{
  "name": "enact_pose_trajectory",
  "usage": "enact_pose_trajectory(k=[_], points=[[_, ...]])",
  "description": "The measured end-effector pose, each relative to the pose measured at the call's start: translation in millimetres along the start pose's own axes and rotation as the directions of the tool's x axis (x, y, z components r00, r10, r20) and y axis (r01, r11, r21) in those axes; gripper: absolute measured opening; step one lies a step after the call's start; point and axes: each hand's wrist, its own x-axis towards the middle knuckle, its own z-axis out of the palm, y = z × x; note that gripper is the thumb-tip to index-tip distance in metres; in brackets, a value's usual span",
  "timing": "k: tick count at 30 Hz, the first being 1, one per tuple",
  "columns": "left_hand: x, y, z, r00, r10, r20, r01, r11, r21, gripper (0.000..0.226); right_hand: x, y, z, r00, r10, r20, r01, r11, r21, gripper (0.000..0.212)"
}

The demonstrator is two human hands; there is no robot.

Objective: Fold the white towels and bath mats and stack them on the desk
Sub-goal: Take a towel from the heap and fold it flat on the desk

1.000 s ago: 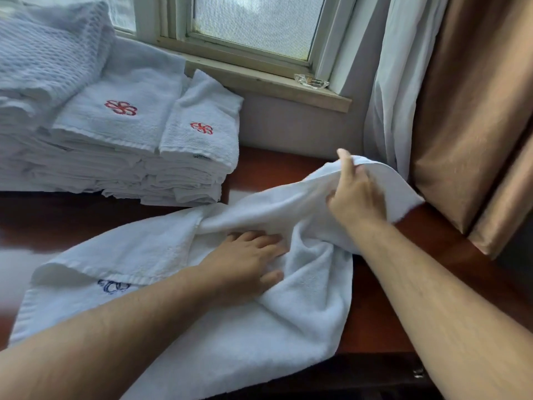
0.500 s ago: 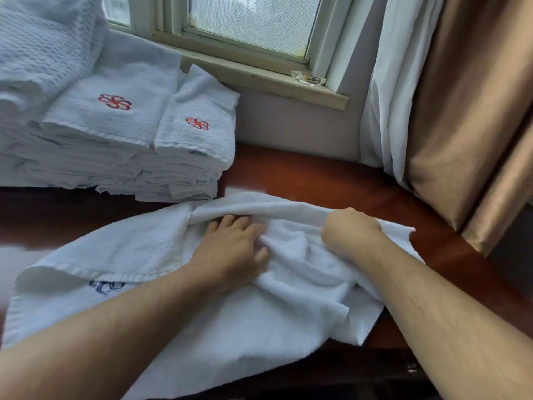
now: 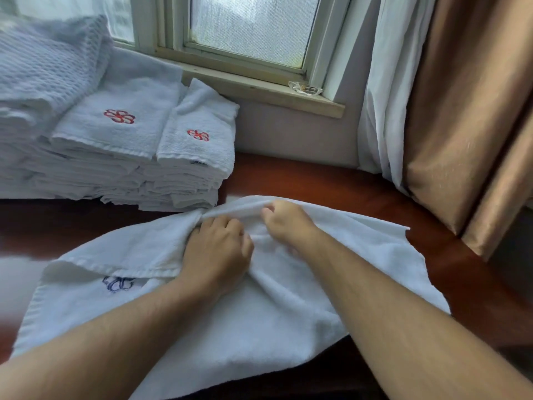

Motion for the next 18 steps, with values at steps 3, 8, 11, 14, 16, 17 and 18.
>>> enact_pose_trajectory(k=[3,8,11,14,16,17,18], points=[[6.5,-25.9,-12.6,0.997,-0.06,-0.049,0.063,0.996,0.057,0.023,-10.7,-15.7,19.8,0.999,-0.039,-0.019,0.042,0.969,0.245,0.034],[12.2,-84.8,-23.3,0.951,-0.287,0.112,0.262,0.944,0.199,0.049,-25.3,6.1,35.4,0.984,-0.174,0.042,0.178,0.979,-0.1,0.047],[13.6,-94.7,-23.6,0.964,-0.237,0.12,0.212,0.958,0.191,0.052,-31.0,11.9,29.0,0.976,-0.207,0.067,0.211,0.976,-0.047,0.046],[8.1,-93.1,-25.0,0.983,-0.09,0.159,0.076,0.993,0.093,0.063,-31.0,15.5,11.0,0.981,-0.187,0.056,0.189,0.982,-0.032,0.02],[3.1,-92.7,-29.9,0.978,-0.061,0.202,0.048,0.997,0.068,0.08,-30.1,14.3,6.7,0.987,-0.153,0.044,0.155,0.987,-0.048,0.028],[1.1,-93.9,-32.5,0.971,-0.059,0.231,0.043,0.997,0.07,0.088,-30.7,12.2,7.5,0.991,-0.13,0.027,0.132,0.986,-0.103,0.03],[-0.5,-96.4,-35.0,0.96,-0.057,0.274,0.038,0.997,0.072,0.096,-31.3,10.1,10.3,0.994,-0.111,0.001,0.109,0.977,-0.181,0.029]])
